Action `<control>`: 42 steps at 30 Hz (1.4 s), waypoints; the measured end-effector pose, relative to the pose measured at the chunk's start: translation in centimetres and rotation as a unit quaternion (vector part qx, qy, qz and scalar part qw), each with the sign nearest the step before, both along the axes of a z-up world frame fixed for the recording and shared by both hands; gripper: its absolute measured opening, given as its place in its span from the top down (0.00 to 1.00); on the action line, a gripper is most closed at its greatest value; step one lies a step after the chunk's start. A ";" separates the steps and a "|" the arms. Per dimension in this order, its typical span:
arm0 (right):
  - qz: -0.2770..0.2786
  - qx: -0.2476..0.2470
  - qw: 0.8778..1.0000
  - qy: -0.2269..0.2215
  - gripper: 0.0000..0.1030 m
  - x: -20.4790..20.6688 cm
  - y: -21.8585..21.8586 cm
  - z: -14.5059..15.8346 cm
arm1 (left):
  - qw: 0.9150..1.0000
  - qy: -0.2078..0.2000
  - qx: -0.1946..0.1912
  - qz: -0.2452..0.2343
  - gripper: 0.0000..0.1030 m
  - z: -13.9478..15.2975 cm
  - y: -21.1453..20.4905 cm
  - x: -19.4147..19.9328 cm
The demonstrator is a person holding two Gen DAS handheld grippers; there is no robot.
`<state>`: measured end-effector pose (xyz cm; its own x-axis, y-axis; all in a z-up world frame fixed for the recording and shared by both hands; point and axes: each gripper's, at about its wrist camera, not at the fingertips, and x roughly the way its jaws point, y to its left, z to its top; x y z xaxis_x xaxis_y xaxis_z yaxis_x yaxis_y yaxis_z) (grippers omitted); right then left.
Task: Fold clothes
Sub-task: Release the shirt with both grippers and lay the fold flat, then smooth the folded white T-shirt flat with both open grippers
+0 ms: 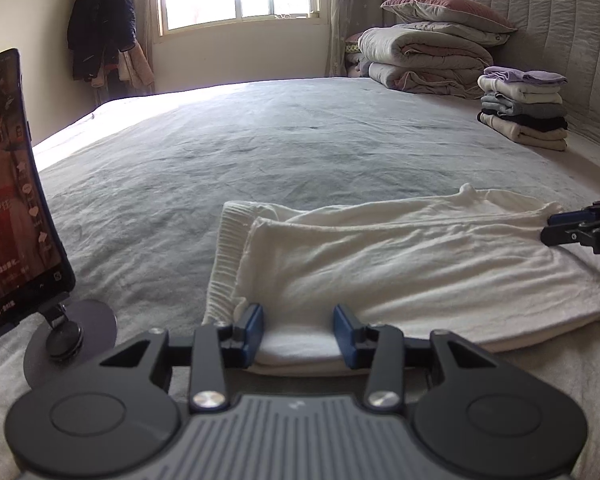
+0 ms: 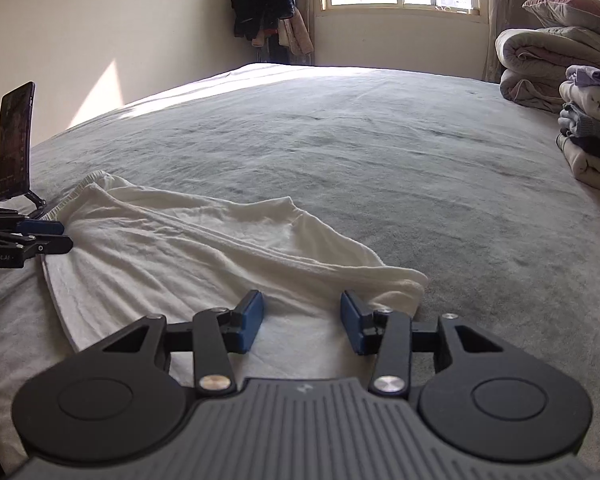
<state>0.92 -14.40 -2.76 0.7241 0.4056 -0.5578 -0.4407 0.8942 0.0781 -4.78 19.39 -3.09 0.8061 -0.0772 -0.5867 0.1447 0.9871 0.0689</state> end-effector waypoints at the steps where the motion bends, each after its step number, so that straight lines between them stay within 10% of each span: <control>1: -0.010 -0.002 1.000 0.001 0.61 0.6 -0.4 0.2 | 1.000 0.002 0.003 0.003 0.60 0.1 -0.2 0.1; 16: 0.083 0.024 0.996 0.037 0.65 -1.8 5.2 2.6 | 0.990 -0.024 -0.010 -0.139 0.58 -0.1 -8.2 -1.9; 32: 0.072 -0.048 0.995 0.043 0.64 3.9 13.5 0.9 | 0.985 -0.052 -0.044 -0.160 0.59 -1.8 -6.9 -4.3; 42: 0.065 0.030 0.996 0.058 0.65 4.1 11.9 2.7 | 0.982 -0.047 -0.062 -0.174 0.56 -0.7 -5.8 -4.3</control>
